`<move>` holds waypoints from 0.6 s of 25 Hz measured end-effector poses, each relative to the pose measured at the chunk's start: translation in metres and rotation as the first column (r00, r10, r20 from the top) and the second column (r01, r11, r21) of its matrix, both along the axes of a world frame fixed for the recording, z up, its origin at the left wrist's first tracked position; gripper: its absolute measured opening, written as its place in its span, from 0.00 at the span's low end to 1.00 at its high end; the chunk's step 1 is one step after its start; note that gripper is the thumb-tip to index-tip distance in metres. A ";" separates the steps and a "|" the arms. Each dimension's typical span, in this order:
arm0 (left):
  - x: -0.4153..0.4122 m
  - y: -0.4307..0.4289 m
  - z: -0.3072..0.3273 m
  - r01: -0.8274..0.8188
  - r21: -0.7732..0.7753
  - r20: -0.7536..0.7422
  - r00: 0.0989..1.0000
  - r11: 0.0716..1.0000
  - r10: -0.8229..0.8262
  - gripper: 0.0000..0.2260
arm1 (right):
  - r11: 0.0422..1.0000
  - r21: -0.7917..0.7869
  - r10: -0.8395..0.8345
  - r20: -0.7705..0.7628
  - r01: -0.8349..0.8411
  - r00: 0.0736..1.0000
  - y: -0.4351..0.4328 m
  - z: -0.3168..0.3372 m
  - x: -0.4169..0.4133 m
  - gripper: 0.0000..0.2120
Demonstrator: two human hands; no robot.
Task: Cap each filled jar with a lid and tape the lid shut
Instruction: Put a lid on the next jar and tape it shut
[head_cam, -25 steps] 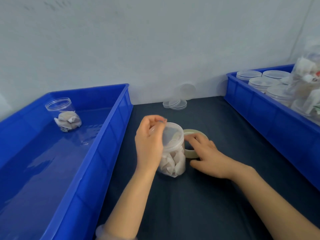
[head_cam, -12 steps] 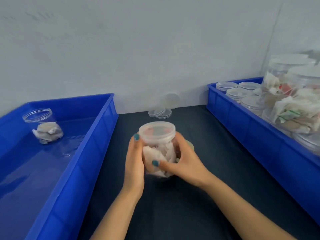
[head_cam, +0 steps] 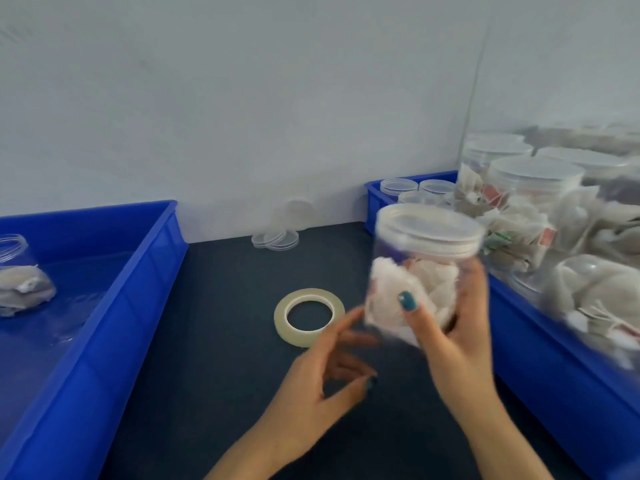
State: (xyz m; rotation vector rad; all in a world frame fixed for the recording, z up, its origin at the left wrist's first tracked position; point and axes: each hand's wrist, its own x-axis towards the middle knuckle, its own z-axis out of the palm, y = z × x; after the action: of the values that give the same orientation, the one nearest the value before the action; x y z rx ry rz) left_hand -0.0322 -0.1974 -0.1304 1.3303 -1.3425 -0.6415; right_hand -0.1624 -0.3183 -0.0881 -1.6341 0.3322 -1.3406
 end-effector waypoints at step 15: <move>0.019 0.005 -0.016 -0.100 0.225 0.234 0.971 0.969 0.046 0.14 | 0.773 -0.058 -0.634 -0.052 0.632 0.771 -0.067 0.020 -0.026 0.46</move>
State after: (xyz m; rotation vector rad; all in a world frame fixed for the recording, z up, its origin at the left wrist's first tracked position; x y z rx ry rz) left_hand -0.0135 -0.1925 -0.1465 1.6798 -1.4238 -0.6257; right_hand -0.1885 -0.3850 -0.0681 -1.6673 0.9797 -1.7921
